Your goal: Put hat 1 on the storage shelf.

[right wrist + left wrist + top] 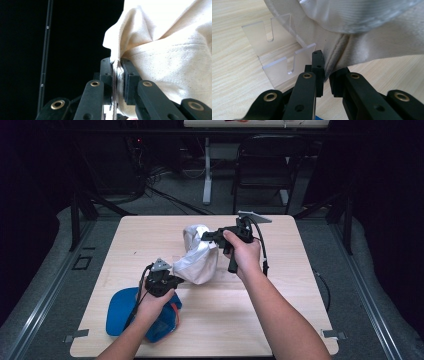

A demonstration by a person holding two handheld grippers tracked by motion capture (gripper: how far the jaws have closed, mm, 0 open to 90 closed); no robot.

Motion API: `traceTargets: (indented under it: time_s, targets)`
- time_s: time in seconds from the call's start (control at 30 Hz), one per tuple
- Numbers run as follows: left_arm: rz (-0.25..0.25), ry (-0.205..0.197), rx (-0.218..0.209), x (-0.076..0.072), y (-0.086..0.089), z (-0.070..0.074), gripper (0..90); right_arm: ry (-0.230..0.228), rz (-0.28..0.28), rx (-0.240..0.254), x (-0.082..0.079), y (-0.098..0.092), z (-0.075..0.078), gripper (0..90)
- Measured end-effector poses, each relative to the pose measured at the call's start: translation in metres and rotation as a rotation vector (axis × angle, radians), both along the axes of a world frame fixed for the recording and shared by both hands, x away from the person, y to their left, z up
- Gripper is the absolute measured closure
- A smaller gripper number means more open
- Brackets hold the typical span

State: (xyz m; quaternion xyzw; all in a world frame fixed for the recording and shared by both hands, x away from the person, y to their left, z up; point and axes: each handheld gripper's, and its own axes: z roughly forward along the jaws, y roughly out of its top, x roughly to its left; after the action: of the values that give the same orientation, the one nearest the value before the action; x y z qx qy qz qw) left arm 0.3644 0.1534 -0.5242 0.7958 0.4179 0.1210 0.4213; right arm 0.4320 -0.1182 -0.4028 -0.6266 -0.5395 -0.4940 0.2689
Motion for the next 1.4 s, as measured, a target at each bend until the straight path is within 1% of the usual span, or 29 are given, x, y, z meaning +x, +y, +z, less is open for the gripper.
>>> traceTargets:
  time_s: [0.1,0.13,0.23,0.27,0.33,0.43,0.47,0.5,0.53,0.6,0.67,0.73,0.77,0.8,0.87,0.9,0.93,0.97,1.0,1.07,1.1,1.13,1.2,1.23,1.27,1.3,1.33,1.37,1.4]
  targets:
    - [-0.007,0.000,-0.003,-0.001,0.000,0.000,81.6,-0.011,-0.013,-0.025,0.000,-0.004,-0.001,80.8]
    - [-0.008,-0.013,0.005,-0.002,-0.001,0.001,80.0,-0.016,-0.015,-0.029,0.000,-0.006,-0.002,79.3]
    - [-0.016,-0.018,0.006,-0.004,-0.002,0.002,71.0,-0.031,-0.021,-0.031,-0.001,-0.010,-0.001,75.6]
    - [-0.016,-0.039,0.017,-0.009,-0.001,0.005,68.9,-0.050,-0.029,-0.027,-0.003,-0.014,0.002,71.8]
    - [-0.026,-0.040,0.021,-0.011,0.000,0.007,66.7,-0.061,-0.029,-0.023,-0.004,-0.017,0.003,69.3]
    - [-0.026,-0.073,0.035,-0.021,0.005,0.012,60.3,-0.110,-0.037,-0.041,-0.011,-0.029,0.010,65.2]
    - [-0.035,-0.077,0.033,-0.023,0.008,0.013,59.3,-0.118,-0.039,-0.047,-0.014,-0.033,0.011,64.8]
    - [-0.016,-0.091,0.035,-0.026,0.009,0.013,58.2,-0.125,-0.039,-0.050,-0.016,-0.036,0.012,64.6]
    - [-0.034,-0.092,0.026,-0.028,0.013,0.014,57.6,-0.133,-0.040,-0.055,-0.019,-0.040,0.013,64.3]
    - [-0.037,-0.096,0.031,-0.031,0.015,0.015,56.4,-0.141,-0.044,-0.066,-0.021,-0.043,0.013,64.1]
    - [-0.034,-0.123,0.058,-0.039,0.022,0.018,55.9,-0.159,-0.045,-0.087,-0.030,-0.052,0.011,63.7]
    - [-0.034,-0.126,0.067,-0.041,0.026,0.020,55.5,-0.168,-0.045,-0.096,-0.034,-0.054,0.010,63.5]
    - [-0.017,-0.129,0.070,-0.046,0.033,0.021,55.0,-0.182,-0.035,-0.122,-0.040,-0.060,0.007,63.3]
    - [-0.017,-0.129,0.070,-0.046,0.033,0.021,54.4,-0.182,-0.035,-0.122,-0.040,-0.060,0.007,63.3]
    - [-0.009,-0.124,0.070,-0.051,0.044,0.022,54.4,-0.207,-0.040,-0.153,-0.050,-0.065,0.003,62.4]
    - [-0.009,-0.124,0.070,-0.051,0.044,0.022,54.1,-0.213,-0.044,-0.171,-0.054,-0.067,0.001,62.3]
    - [0.011,-0.118,0.075,-0.054,0.053,0.021,53.9,-0.224,-0.046,-0.184,-0.057,-0.069,-0.001,62.1]
    - [0.011,-0.118,0.075,-0.054,0.053,0.021,53.7,-0.224,-0.046,-0.184,-0.057,-0.069,-0.001,62.1]
    - [0.036,-0.105,0.078,-0.056,0.061,0.020,53.7,-0.237,-0.041,-0.211,-0.064,-0.072,-0.005,62.0]
    - [0.045,-0.089,0.073,-0.058,0.070,0.019,54.0,-0.247,-0.048,-0.236,-0.071,-0.073,-0.011,61.6]
    - [0.045,-0.089,0.073,-0.058,0.070,0.019,54.0,-0.247,-0.048,-0.236,-0.071,-0.073,-0.011,61.6]
    - [0.058,-0.090,0.066,-0.060,0.074,0.017,54.0,-0.261,-0.035,-0.271,-0.078,-0.074,-0.017,61.1]
    - [0.076,-0.089,0.062,-0.065,0.086,0.014,54.0,-0.278,-0.034,-0.309,-0.086,-0.076,-0.025,60.0]
    - [0.076,-0.089,0.062,-0.065,0.086,0.014,53.9,-0.278,-0.034,-0.309,-0.086,-0.076,-0.025,60.0]
    - [0.094,-0.088,0.052,-0.068,0.095,0.012,53.8,-0.287,-0.036,-0.346,-0.092,-0.077,-0.033,58.5]
    - [0.094,-0.088,0.052,-0.068,0.095,0.012,53.7,-0.287,-0.036,-0.346,-0.092,-0.077,-0.033,58.5]
    - [0.114,-0.083,0.055,-0.071,0.103,0.011,53.5,-0.289,-0.021,-0.372,-0.097,-0.077,-0.043,58.4]
    - [0.114,-0.083,0.055,-0.071,0.103,0.011,53.1,-0.289,-0.025,-0.381,-0.100,-0.077,-0.047,58.5]
    - [0.139,-0.086,0.062,-0.073,0.111,0.010,52.6,-0.295,-0.021,-0.390,-0.102,-0.077,-0.051,58.5]
